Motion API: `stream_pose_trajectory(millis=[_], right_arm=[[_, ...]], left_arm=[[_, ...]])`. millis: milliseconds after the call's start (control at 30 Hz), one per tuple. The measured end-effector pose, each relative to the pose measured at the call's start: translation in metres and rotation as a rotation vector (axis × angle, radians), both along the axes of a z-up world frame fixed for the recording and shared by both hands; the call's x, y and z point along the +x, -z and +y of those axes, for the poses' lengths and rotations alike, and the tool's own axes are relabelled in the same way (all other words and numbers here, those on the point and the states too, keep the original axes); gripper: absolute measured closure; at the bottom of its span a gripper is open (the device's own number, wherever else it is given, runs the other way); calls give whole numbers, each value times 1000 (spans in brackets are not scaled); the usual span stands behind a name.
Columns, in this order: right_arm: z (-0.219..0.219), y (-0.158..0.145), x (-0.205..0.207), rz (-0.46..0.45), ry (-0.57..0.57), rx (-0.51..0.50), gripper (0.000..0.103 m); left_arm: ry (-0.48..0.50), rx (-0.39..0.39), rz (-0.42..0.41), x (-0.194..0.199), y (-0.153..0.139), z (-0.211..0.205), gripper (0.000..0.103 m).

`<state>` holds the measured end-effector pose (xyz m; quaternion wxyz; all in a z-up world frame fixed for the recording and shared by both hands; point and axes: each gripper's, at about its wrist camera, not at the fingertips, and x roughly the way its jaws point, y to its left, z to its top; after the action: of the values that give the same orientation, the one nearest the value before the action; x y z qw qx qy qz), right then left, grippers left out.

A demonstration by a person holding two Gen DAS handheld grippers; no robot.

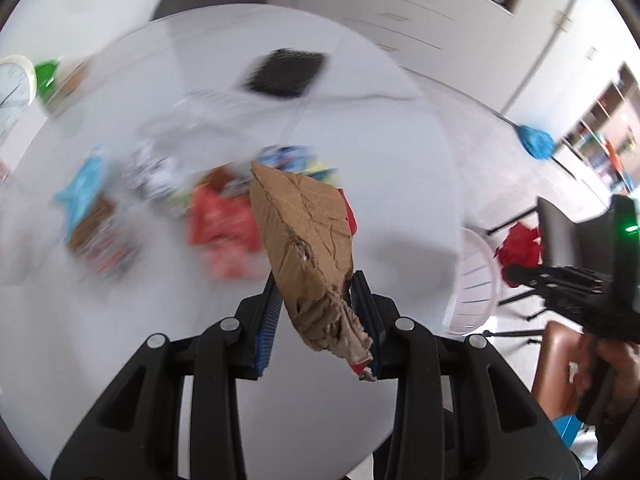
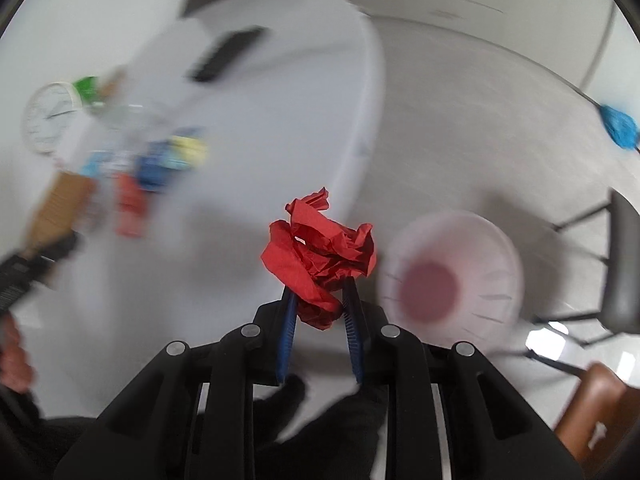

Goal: Collect trash
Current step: 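Carry both items to the white wastebasket and open both tools to drop them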

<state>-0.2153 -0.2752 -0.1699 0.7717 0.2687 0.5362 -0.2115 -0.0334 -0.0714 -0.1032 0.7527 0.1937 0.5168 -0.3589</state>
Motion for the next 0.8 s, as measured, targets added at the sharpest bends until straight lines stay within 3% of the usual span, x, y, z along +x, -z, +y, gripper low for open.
stream_pose_trajectory(millis=[167, 233, 300, 367, 567, 633, 700, 800], right_arm=[[-44, 38, -34, 69, 76, 42, 76], [-60, 49, -44, 101, 105, 70, 60], [-75, 48, -53, 103, 133, 70, 32], [-84, 41, -65, 95, 144, 52, 21], [-117, 15, -87, 79, 153, -13, 12], [-129, 5, -92, 67, 151, -31, 12], [-138, -3, -94, 62, 149, -57, 10], [-148, -17, -99, 38, 151, -85, 7]], left_arm=[[121, 3, 11, -36, 0, -61, 68], [176, 8, 18, -50, 2, -84, 68], [233, 15, 30, -66, 5, -109, 68], [288, 23, 58, -79, 12, -133, 68], [417, 59, 178, -115, 35, -194, 68], [452, 60, 203, -126, 40, -210, 61], [461, 62, 184, -133, 40, -218, 30], [460, 50, 141, -142, 31, -227, 12]])
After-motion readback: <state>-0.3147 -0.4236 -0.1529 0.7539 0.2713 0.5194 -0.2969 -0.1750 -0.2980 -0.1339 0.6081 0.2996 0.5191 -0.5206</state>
